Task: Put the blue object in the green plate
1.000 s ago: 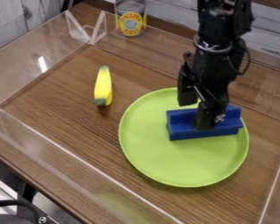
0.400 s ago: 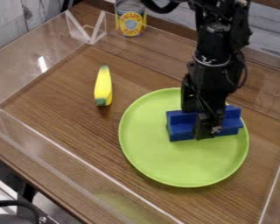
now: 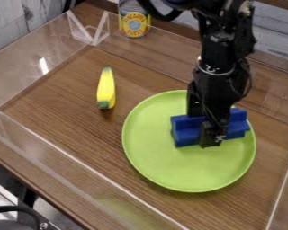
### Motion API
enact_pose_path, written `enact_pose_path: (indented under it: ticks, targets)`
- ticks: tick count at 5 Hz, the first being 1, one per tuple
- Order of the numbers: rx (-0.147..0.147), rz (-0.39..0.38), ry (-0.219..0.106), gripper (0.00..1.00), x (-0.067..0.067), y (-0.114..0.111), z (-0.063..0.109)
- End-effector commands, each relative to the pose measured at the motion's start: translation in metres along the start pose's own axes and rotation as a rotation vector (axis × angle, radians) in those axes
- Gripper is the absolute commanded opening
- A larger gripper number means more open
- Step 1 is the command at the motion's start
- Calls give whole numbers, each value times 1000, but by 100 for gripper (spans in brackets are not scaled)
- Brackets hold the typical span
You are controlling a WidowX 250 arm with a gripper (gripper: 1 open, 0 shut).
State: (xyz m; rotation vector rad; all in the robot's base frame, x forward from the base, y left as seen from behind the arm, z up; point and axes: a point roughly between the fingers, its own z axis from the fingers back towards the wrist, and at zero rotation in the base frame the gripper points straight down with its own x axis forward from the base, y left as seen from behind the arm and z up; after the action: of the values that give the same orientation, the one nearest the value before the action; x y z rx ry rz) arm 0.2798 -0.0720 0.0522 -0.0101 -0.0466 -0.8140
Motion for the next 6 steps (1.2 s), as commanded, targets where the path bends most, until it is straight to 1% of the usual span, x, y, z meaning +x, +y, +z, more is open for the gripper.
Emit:
enact_pose_path:
  ticks: [1, 5, 6]
  targets:
    - [25, -25, -39, 100, 7, 0, 6]
    - [47, -50, -71, 100, 12, 3, -6]
    - [52, -59, -83, 100, 11, 1, -9]
